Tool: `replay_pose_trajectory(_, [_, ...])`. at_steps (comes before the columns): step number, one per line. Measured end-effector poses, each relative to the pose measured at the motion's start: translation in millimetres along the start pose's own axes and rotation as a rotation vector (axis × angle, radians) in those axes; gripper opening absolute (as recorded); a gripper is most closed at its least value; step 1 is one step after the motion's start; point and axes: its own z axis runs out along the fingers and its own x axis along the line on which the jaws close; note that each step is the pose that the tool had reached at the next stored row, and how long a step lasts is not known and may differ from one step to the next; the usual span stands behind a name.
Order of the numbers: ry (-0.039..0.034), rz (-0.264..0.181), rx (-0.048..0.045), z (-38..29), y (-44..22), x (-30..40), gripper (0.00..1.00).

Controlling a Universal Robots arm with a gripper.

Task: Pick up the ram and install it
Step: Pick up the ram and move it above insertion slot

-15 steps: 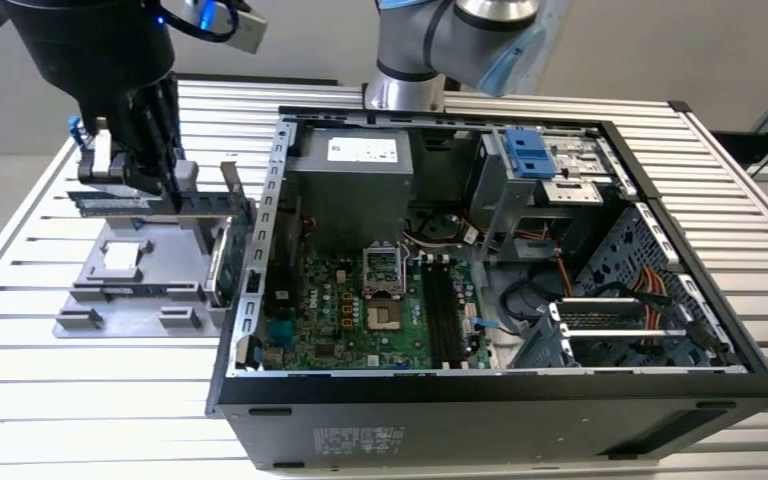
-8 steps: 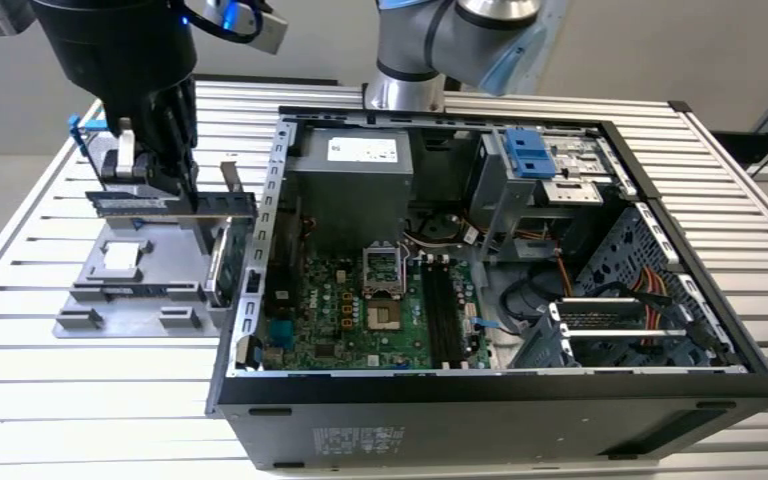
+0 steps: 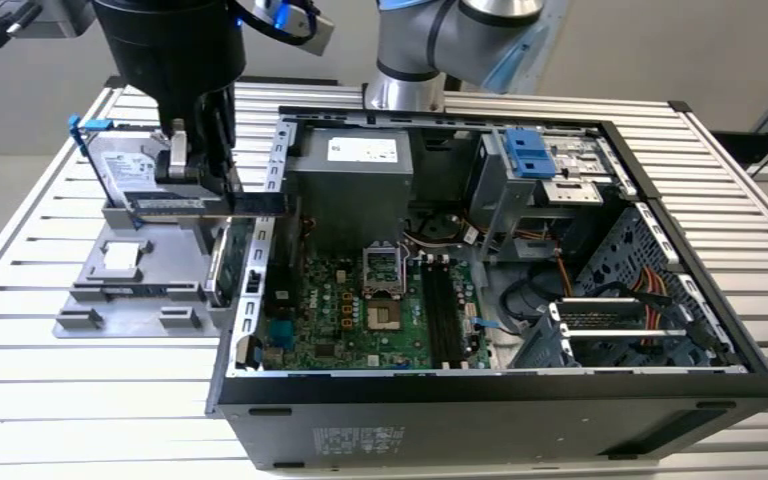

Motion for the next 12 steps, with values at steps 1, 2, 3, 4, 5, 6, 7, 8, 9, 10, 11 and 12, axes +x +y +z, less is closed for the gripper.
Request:
replay_pose_trajectory(1, [-0.0001, 0.0, -0.0001, 0.0, -2.2, 0.0, 0.0])
replay_pose_trajectory(2, [0.0, 0.0, -0.0003, -0.1, -4.5, 0.1, 0.0])
replay_pose_trajectory(3, [0.0, 0.0, -0.0005, -0.2, -6.9, 0.1, 0.0])
replay_pose_trajectory(4, [0.0, 0.0, -0.0006, -0.3, -8.9, 0.1, 0.0])
replay_pose_trajectory(5, [0.0, 0.0, -0.0007, -0.3, -11.2, 0.1, 0.0])
replay_pose_trajectory(6, [0.0, 0.0, -0.0009, -0.4, -13.4, 0.2, 0.0])
replay_pose_trajectory(7, [-0.0001, 0.0, -0.001, -0.4, -15.6, 0.2, 0.0])
replay_pose_trajectory(8, [-0.0001, 0.0, -0.0011, -0.5, -17.7, 0.2, 0.0])
replay_pose_trajectory(9, [0.0, 0.0, -0.0013, -0.6, -19.9, 0.3, 0.0])
replay_pose_trajectory(10, [0.0, 0.0, -0.0014, -0.6, -22.0, 0.3, 0.0])
replay_pose_trajectory(11, [0.0, 0.0, -0.0015, -0.7, -24.4, 0.4, 0.0])
replay_pose_trajectory(12, [0.0, 0.0, -0.0018, -0.8, -26.6, 0.4, 0.0])
